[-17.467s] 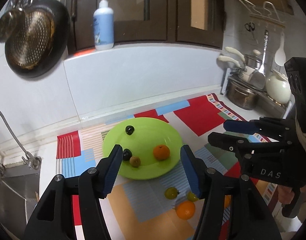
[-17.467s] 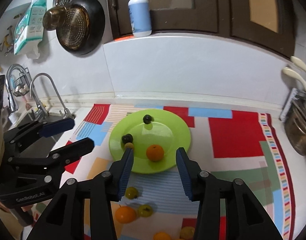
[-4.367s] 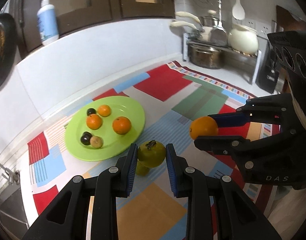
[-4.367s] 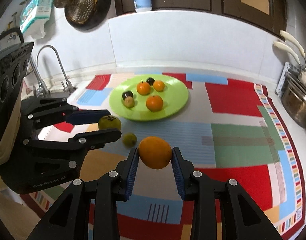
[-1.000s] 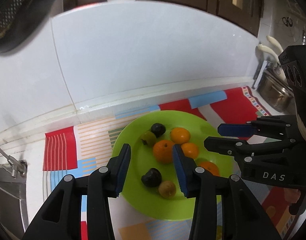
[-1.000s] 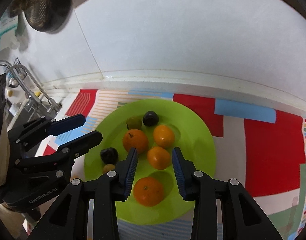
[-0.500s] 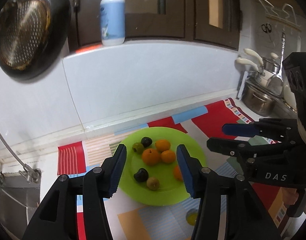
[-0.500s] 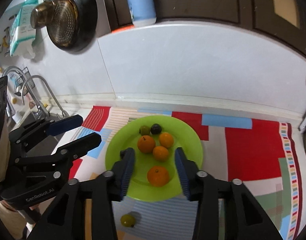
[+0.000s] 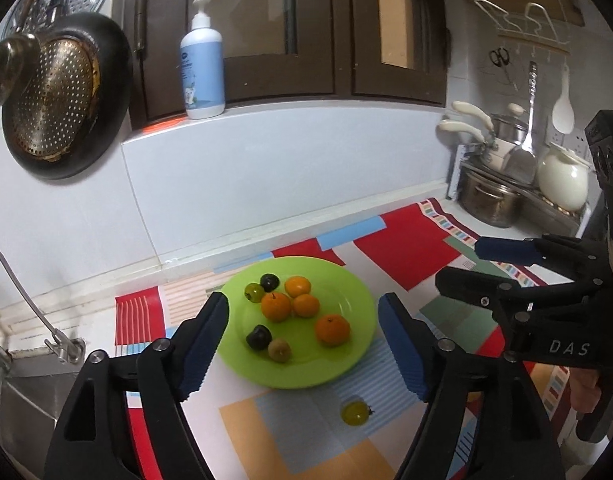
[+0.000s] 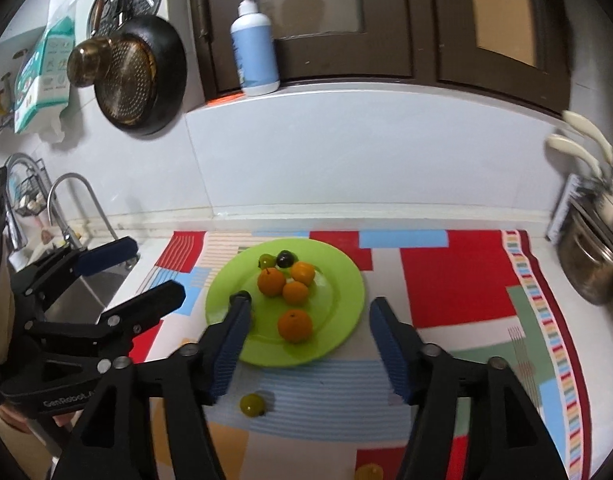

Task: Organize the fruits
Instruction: 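Lift both tools and move toward the last two yellow-green fruits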

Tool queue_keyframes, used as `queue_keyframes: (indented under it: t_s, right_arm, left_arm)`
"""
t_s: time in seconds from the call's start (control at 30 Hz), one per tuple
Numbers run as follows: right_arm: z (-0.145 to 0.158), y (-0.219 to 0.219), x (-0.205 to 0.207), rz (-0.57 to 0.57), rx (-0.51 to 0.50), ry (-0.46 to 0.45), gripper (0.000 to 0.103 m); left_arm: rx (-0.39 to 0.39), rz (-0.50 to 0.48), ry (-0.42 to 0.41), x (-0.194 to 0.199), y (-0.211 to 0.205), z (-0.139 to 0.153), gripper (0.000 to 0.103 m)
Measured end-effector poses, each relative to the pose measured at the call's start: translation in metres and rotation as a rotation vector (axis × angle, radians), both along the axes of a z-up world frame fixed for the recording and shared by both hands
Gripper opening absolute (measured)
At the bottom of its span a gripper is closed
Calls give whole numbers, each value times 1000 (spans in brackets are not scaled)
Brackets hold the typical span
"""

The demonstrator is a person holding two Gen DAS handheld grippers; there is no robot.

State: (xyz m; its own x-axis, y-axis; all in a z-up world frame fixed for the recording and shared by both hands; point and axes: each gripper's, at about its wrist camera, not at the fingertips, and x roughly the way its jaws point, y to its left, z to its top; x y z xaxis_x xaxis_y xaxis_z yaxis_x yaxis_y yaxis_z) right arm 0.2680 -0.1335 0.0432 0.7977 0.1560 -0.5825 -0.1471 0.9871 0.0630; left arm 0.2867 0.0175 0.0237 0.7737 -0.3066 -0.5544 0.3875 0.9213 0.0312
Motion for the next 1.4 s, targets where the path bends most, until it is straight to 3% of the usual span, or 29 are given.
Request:
queue_keyframes:
  t_s: [0.2,0.6,1.4]
  right_arm:
    - [-5,-6,-24,-68,-8,12,64]
    - [-32,-18,-52,-176,20,97,64]
    - [-117,-40,-49,-293,65,360,64]
  left_arm:
    - [17,-36,-5,-17,-5,-4,87]
    - [75,-109,27,-30,-16,-24,88]
    - [204,-204,256,-6,-39,-106,88]
